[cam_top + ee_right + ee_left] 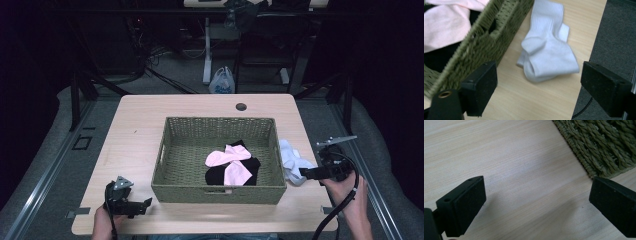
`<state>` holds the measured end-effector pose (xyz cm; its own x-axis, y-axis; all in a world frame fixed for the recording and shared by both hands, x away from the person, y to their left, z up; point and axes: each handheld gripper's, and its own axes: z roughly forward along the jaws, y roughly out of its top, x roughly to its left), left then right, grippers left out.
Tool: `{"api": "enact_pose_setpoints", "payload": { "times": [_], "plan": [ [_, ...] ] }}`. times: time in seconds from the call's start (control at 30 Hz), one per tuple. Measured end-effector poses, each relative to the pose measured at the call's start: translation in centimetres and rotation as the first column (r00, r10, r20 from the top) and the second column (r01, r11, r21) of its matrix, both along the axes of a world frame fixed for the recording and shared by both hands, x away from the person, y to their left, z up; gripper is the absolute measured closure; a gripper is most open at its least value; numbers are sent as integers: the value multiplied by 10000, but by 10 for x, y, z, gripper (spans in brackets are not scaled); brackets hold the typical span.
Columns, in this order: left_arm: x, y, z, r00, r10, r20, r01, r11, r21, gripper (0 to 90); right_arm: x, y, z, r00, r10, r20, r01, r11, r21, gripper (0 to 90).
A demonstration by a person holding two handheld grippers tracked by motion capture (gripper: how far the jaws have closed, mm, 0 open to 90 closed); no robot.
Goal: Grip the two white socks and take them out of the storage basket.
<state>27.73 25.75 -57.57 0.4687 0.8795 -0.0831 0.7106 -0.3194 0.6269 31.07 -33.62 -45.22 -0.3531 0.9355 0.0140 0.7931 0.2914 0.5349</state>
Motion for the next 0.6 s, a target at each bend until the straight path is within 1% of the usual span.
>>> {"api": "enact_pose_setpoints", "payload": {
  "times": [0.1, 0.17, 0.2, 0.23, 0.3, 0.33, 0.37, 0.43, 0.53, 0.6],
  "plan": [
    [0, 0, 0, 10000, 0, 1, 0, 10000, 7, 11, -7, -2, -7, 10000, -38, 14, 38, 10000, 32, 107],
    [0, 0, 0, 10000, -6, -4, 6, 10000, 11, 11, -11, -4, -14, 9999, -66, -84, 67, 9999, 97, 100],
    [0, 0, 0, 10000, -13, -9, 13, 10000, 14, 10, -15, -4, -20, 9999, -128, -57, 129, 9998, 155, 98],
    [0, 0, 0, 10000, -25, 1, 25, 10000, 2, 11, -16, -5, -23, 9999, -97, -90, 99, 9998, 186, 99],
    [0, -1, 0, 10000, -82, 18, 82, 10000, 6, 11, -19, -5, -31, 9999, -43, -115, 43, 10000, 6, 108],
    [0, -1, 0, 9999, -101, 13, 101, 9999, -12, 11, -20, -5, -34, 9999, -146, -82, 146, 9999, -45, 103],
    [0, -2, 0, 9999, -130, 20, 130, 9999, -32, 10, -20, -6, -37, 9997, -179, -140, 178, 9998, -55, 92],
    [0, -2, 0, 9999, -129, 63, 129, 9999, -34, 11, -20, -8, -44, 9990, -137, -416, 142, 9998, 122, 71],
    [0, -1, 1, 9999, -114, 35, 114, 9999, -45, 11, -19, -10, -54, 9976, -123, -685, 128, 9999, 76, 54],
    [0, -1, 1, 10000, -89, 44, 89, 10000, -40, 11, -19, -14, -57, 9965, -190, -812, 202, 9997, 146, 49]
  ]
}}
